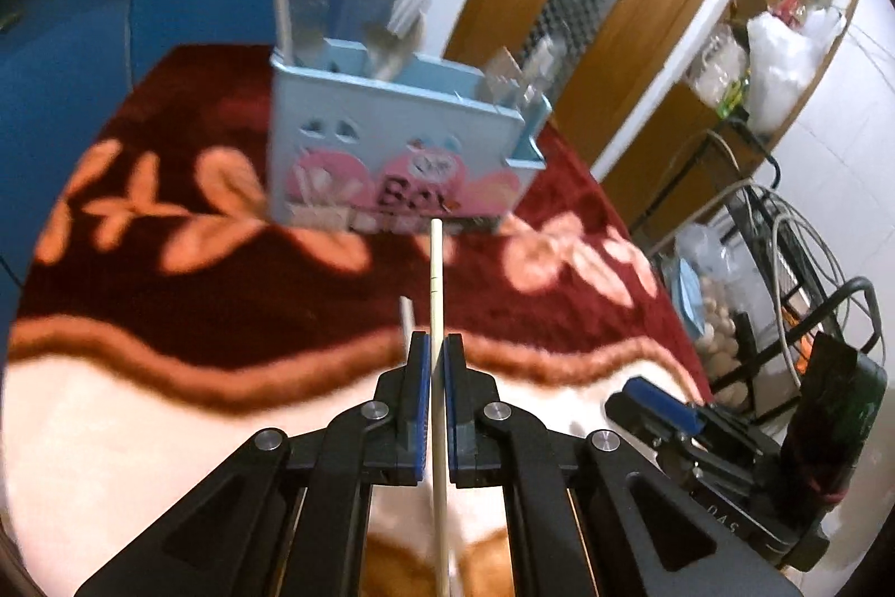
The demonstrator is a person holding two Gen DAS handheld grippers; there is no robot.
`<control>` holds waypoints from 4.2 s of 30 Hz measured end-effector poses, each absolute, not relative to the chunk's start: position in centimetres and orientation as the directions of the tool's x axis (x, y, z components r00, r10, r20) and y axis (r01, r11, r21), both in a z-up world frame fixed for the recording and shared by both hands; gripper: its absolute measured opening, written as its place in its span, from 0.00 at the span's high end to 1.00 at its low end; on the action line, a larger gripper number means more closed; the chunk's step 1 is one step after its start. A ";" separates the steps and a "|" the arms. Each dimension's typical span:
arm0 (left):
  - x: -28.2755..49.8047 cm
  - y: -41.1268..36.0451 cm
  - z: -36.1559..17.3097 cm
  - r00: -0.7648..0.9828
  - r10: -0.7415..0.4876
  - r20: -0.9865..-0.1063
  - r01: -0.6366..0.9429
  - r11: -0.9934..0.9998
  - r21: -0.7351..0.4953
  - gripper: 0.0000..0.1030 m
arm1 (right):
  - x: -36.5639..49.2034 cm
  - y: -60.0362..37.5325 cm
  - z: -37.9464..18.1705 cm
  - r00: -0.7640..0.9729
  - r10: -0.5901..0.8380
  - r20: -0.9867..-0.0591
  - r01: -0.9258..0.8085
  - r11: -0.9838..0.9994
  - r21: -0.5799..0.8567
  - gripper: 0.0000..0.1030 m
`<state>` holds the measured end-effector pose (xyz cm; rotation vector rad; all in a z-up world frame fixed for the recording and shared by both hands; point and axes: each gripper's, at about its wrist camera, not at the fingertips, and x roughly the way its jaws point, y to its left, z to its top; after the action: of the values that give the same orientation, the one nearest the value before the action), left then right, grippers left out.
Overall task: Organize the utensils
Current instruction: 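Lower the left tool onto a wooden chopstick on the blanket and close it, then grasp a white chopstick with the right tool while the left tool holds the wooden chopstick, then lift both chopsticks upright and carry them over the light blue caddy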
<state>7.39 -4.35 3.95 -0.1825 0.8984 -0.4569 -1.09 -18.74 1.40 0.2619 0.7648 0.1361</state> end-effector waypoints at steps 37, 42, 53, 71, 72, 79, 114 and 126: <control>7.5 3.9 4.1 0.712 -0.350 -0.609 0.238 0.936 -0.259 0.96 | 9.5 -8.1 -0.8 0.413 0.245 -0.877 -0.174 0.967 0.188 0.79; 7.7 3.6 4.4 0.716 -0.364 -0.596 0.249 0.930 -0.270 0.96 | 10.0 -9.6 -1.0 0.402 0.308 -0.862 -0.147 0.951 0.272 0.91; 8.1 2.3 6.0 0.742 -0.380 -0.552 0.280 0.924 -0.260 0.96 | 6.8 -13.0 2.7 0.586 0.390 -0.710 -0.161 0.915 0.370 0.94; 9.4 1.3 8.0 0.774 -0.366 -0.517 0.274 0.929 -0.248 0.96 | 3.4 -15.6 9.8 0.842 0.249 -0.479 -0.152 0.961 0.233 0.94; 9.5 1.2 8.2 0.776 -0.367 -0.514 0.275 0.929 -0.248 0.96 | 3.4 -15.6 10.0 0.848 0.243 -0.471 -0.151 0.963 0.225 0.94; 10.6 1.1 10.3 0.813 -0.360 -0.457 0.281 0.931 -0.233 0.96 | 3.6 -16.3 11.3 0.879 0.214 -0.426 -0.135 0.969 0.208 0.94; 19.8 -2.5 11.5 0.982 -0.185 -0.043 0.172 0.963 -0.207 0.95 | 14.3 -17.8 12.2 0.945 0.111 -0.308 -0.075 0.989 0.125 0.94; 20.1 -2.2 11.3 0.983 -0.184 -0.007 0.176 0.952 -0.249 0.96 | 15.4 -17.6 9.7 0.921 0.129 -0.369 -0.091 0.989 0.119 0.94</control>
<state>20.12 -2.17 11.27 -0.2505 0.0298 -0.1830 15.37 -17.61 9.72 0.1003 0.3851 0.1129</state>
